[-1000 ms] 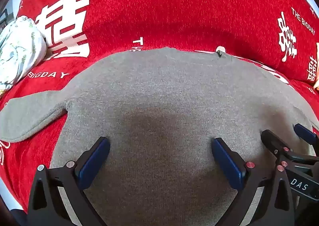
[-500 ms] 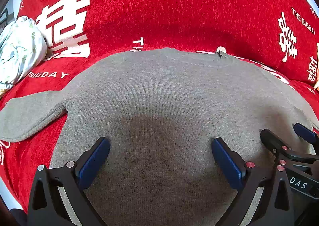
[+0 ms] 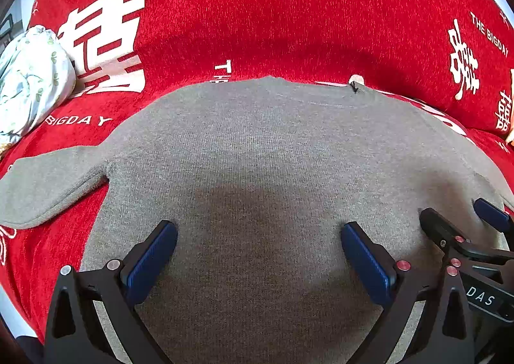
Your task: Fold small clothes
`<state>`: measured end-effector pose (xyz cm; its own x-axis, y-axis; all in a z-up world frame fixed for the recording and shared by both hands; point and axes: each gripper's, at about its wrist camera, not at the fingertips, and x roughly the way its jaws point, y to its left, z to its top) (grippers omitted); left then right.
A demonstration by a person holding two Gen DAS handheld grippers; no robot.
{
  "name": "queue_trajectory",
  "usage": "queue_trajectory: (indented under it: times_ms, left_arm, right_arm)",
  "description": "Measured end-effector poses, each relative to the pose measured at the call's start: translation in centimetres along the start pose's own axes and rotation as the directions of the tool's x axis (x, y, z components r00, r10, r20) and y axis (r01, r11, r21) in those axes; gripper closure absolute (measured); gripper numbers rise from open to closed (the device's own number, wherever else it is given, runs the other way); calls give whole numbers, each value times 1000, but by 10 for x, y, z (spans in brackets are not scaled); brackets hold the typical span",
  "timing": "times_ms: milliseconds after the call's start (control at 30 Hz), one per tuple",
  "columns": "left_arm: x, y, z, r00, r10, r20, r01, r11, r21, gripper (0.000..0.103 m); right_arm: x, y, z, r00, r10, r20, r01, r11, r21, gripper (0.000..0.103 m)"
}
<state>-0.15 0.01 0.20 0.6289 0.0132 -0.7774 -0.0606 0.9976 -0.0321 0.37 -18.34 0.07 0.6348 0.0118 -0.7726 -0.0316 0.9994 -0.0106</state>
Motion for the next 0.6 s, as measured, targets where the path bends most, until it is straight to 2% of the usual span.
queue_trajectory:
  times_ms: [267,367,433,533,600]
  left_arm:
    - [0,1,-1,1000,0,-3,0,1000,2,0]
    - [0,1,-1,1000,1,-5,-1,1000,4,0]
    - [0,2,0,1000,-7,-9,7,1000,0,0]
    - [1,3,1,1000,-14,-16,14,1000,2,0]
    - [1,3,2,1000,-17,-25,17,1000,2,0]
  right_arm:
    - [-1,-1,-1,1000,3,-14,-3,1000,1,0]
    - [2,-2,7,995,37,-95,-41,998,-37,0]
    - [6,-7,10,991,62,-115,-65,998,-14,0]
    - [5,0,4,996,25,-91,-28,999,-31,0]
    - [3,1,4,995,8,-102,-8,1000,-3,0]
